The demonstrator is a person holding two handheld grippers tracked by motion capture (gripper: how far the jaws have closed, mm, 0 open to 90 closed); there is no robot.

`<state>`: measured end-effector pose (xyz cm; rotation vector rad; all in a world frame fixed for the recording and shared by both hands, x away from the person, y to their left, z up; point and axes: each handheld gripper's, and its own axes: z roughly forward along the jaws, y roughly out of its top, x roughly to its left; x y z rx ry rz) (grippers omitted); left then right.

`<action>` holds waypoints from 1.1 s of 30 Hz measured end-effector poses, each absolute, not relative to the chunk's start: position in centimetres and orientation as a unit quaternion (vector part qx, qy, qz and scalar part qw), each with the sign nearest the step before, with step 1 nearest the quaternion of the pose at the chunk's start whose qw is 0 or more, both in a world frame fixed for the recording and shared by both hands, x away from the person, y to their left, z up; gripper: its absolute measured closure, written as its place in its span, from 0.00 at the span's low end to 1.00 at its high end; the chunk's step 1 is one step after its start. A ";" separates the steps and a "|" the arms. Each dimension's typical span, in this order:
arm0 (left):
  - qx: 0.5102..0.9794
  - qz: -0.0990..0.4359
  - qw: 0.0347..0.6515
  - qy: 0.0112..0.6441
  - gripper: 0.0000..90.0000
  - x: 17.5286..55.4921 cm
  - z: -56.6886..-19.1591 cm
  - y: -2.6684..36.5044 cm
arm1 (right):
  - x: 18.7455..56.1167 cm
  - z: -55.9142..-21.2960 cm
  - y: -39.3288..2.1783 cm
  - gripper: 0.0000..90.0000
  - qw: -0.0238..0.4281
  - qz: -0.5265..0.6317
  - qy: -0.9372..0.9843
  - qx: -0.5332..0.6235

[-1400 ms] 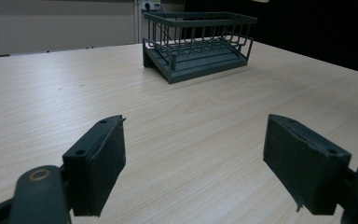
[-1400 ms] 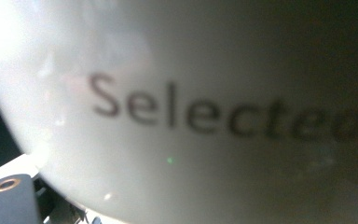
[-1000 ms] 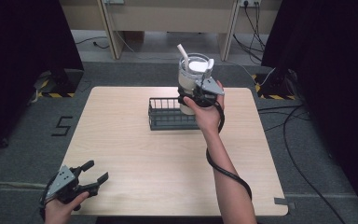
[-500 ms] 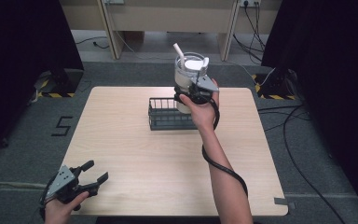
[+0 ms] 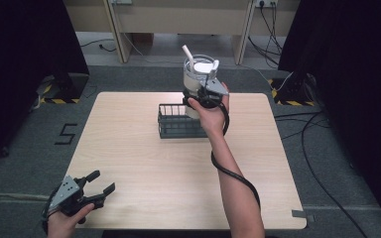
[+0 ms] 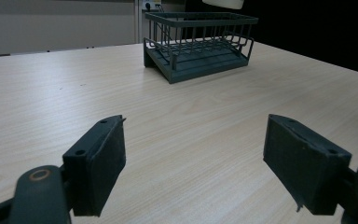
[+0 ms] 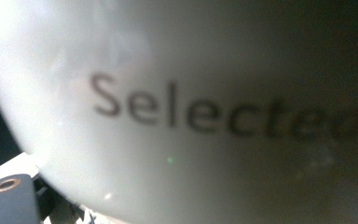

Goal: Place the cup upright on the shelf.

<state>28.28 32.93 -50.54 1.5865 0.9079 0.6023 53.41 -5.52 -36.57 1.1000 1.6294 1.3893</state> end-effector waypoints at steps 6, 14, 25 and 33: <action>0.677 0.256 0.571 0.387 0.22 28.3 -50.6 32.9 | 53.7 -36.8 -5.4 0.12 0.360 0.539 0.630 0.428; 0.677 0.256 0.572 0.386 0.22 28.3 -50.5 32.9 | 54.3 -37.4 -5.2 0.12 0.357 0.538 0.629 0.433; 0.677 0.256 0.573 0.385 0.22 28.3 -50.5 33.0 | 54.8 -38.1 -4.6 0.12 0.355 0.534 0.632 0.436; 0.676 0.256 0.573 0.385 0.22 28.3 -50.5 33.0 | 55.1 -38.8 -4.4 0.12 0.351 0.530 0.634 0.440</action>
